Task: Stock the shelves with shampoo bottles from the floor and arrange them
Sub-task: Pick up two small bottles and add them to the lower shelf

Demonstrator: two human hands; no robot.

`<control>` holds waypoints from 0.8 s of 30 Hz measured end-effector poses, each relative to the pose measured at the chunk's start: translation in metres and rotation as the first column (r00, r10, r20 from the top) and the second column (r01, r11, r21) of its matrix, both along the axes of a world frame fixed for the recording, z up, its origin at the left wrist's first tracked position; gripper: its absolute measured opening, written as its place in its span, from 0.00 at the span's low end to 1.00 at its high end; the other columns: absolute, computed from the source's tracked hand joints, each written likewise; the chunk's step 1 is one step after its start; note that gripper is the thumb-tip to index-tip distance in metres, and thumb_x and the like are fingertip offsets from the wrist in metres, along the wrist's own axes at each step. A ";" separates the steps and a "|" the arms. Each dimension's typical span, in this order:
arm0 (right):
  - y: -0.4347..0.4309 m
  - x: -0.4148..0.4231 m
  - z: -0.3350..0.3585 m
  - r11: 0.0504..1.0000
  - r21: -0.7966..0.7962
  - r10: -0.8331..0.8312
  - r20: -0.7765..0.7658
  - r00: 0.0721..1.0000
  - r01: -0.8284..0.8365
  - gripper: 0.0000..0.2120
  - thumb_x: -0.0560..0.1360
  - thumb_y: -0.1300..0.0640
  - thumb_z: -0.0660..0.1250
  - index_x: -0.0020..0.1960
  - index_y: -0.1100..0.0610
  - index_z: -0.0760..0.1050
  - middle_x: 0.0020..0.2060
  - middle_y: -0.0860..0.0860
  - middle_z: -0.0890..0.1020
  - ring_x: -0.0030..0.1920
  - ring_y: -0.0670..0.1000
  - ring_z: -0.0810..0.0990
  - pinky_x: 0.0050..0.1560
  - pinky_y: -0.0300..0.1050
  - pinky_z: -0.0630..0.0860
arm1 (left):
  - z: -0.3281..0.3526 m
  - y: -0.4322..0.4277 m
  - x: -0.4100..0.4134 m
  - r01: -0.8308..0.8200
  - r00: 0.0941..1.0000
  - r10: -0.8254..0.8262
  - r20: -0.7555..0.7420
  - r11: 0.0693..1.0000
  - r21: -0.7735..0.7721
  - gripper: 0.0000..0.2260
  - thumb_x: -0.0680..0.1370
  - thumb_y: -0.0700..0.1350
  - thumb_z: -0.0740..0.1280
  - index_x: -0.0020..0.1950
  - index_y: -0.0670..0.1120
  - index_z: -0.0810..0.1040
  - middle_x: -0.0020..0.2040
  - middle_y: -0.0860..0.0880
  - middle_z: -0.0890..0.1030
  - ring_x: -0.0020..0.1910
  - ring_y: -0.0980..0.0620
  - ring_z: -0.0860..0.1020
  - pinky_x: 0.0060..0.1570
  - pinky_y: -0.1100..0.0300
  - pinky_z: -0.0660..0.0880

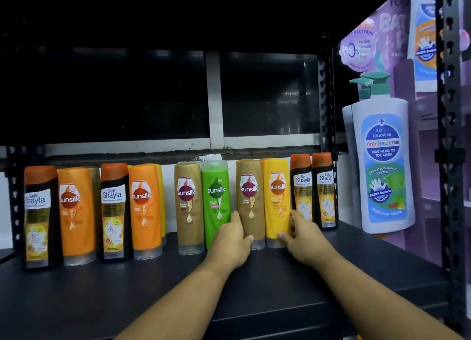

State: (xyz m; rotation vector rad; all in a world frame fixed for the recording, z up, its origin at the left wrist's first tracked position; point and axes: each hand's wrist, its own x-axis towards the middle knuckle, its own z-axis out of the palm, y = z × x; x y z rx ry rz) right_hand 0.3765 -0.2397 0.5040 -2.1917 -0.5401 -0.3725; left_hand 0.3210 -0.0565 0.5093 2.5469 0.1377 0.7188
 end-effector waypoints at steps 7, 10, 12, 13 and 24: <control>0.002 0.008 0.000 0.997 -0.067 -0.041 0.035 0.999 0.043 0.25 0.79 0.53 0.70 0.72 0.51 0.66 0.63 0.51 0.77 0.59 0.52 0.77 0.59 0.46 0.73 | 0.000 -0.001 0.009 -0.051 0.999 0.050 0.017 0.998 0.037 0.31 0.80 0.49 0.69 0.77 0.46 0.57 0.62 0.43 0.80 0.60 0.40 0.79 0.58 0.49 0.77; 0.003 0.011 -0.002 0.993 -0.100 -0.063 0.059 0.996 0.069 0.24 0.79 0.51 0.70 0.71 0.51 0.67 0.62 0.51 0.78 0.61 0.53 0.78 0.59 0.46 0.75 | 0.001 0.000 0.011 -0.072 0.997 0.071 0.026 0.995 0.063 0.28 0.79 0.50 0.70 0.74 0.45 0.61 0.60 0.42 0.80 0.59 0.39 0.80 0.57 0.48 0.77; 0.003 0.013 -0.003 0.989 -0.124 -0.073 0.073 0.995 0.081 0.22 0.79 0.51 0.70 0.70 0.52 0.69 0.61 0.51 0.79 0.60 0.53 0.79 0.59 0.47 0.76 | 0.001 0.001 0.012 -0.083 0.996 0.082 0.018 0.993 0.079 0.23 0.80 0.51 0.70 0.68 0.44 0.66 0.59 0.42 0.80 0.58 0.39 0.80 0.55 0.49 0.77; 0.003 0.015 -0.004 0.985 -0.142 -0.082 0.081 0.993 0.093 0.21 0.79 0.50 0.69 0.69 0.52 0.70 0.60 0.51 0.80 0.60 0.53 0.79 0.59 0.48 0.77 | 0.001 0.002 0.013 -0.088 0.996 0.088 0.011 0.992 0.090 0.19 0.80 0.51 0.70 0.65 0.44 0.69 0.58 0.42 0.80 0.57 0.39 0.80 0.53 0.50 0.76; 0.005 0.024 -0.007 0.948 -0.250 -0.171 0.117 0.978 0.195 0.12 0.80 0.45 0.66 0.51 0.54 0.76 0.47 0.50 0.81 0.49 0.52 0.80 0.53 0.51 0.80 | -0.002 0.009 0.024 -0.129 0.991 0.133 -0.016 0.983 0.134 0.15 0.80 0.55 0.70 0.51 0.42 0.77 0.51 0.43 0.81 0.52 0.40 0.80 0.46 0.52 0.75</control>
